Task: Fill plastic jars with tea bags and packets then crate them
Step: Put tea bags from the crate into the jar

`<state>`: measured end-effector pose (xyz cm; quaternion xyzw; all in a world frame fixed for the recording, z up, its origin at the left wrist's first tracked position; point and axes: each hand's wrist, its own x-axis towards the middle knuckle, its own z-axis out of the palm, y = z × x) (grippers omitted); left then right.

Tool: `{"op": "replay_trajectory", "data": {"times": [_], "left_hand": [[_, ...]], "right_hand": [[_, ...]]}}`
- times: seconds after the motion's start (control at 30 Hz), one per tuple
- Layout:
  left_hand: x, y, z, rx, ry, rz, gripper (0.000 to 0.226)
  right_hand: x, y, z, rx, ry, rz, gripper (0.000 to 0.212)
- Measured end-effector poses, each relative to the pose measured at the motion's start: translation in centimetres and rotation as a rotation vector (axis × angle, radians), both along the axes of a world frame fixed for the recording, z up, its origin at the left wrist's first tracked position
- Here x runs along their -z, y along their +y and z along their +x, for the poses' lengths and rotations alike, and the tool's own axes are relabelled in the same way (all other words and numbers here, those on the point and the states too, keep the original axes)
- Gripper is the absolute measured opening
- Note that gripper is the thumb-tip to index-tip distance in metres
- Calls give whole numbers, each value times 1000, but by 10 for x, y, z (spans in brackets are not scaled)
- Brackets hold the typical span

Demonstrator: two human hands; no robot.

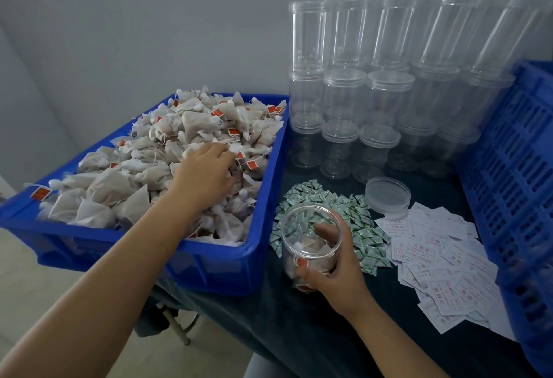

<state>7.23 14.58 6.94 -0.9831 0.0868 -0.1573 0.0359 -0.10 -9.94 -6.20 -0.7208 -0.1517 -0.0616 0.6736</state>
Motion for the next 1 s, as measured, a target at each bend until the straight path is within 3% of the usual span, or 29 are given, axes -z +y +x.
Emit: {"op": "replay_trajectory", "data": {"times": [0.2,0.43,0.57,0.63,0.73,1.0], "left_hand": [[14,7,8,-139,-170,-22,34],[12,8,9,-246,-163,-221,28],[10,4,4,-336,-206,-343,44],[9,6,3,-385,-189,-338,36],[11,9,5,-367,-185,-267,20],[8,9,-2,-232,-343,-328,22]], "right_hand": [[1,-1,0,15,-31,-20,94],[1,-1,0,15,-43,-29,94],[2,-1,0,7,-49,-13,96],[2,0,0,4,-51,-9,96],[3,-1,1,10,-59,-7,96],[4,-1,1,1,-59,11,96]]}}
